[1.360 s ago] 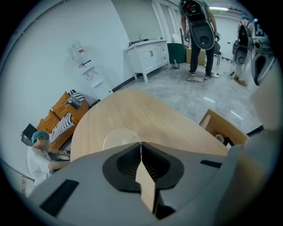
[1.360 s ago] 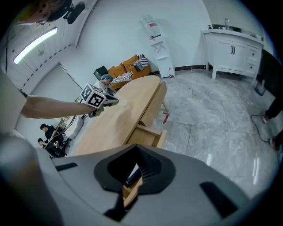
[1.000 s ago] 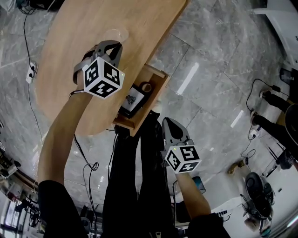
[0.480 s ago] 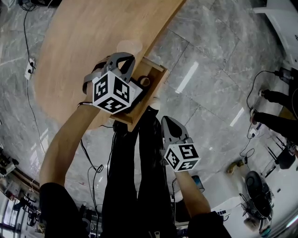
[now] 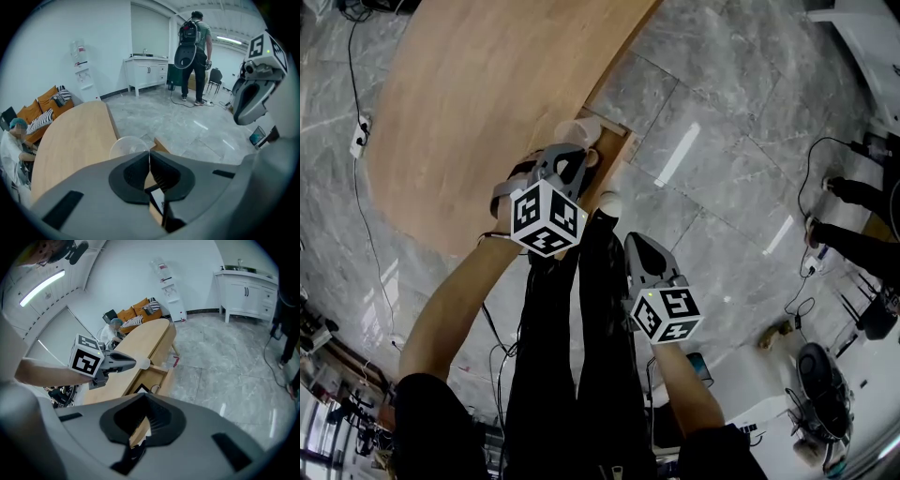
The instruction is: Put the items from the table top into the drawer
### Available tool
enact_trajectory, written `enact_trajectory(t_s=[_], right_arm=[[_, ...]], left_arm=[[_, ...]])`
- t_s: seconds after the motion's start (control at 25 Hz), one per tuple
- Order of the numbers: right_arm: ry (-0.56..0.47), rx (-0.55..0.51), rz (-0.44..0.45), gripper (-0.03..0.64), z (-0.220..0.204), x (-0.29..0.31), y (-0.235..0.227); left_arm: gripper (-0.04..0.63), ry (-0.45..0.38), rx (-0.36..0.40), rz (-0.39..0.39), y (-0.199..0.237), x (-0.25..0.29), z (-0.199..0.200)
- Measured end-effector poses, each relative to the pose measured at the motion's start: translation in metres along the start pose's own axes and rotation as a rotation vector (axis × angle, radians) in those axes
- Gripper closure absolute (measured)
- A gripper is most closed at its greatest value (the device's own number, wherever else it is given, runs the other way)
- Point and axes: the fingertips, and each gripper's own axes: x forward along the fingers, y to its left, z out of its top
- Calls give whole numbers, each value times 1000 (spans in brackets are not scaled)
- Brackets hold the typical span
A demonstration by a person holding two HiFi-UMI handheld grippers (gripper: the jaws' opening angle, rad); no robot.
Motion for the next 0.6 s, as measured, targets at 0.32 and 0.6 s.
enact_trajectory(t_s=[0.32,0.6], right_arm=[[9,5,4,607,-7,-3,-6],[12,19,-5,607,-7,-6,-21]], left_arm=[[578,38,-137,-16,-41,22,-19],[578,120,-189,17,-49,55,-42]])
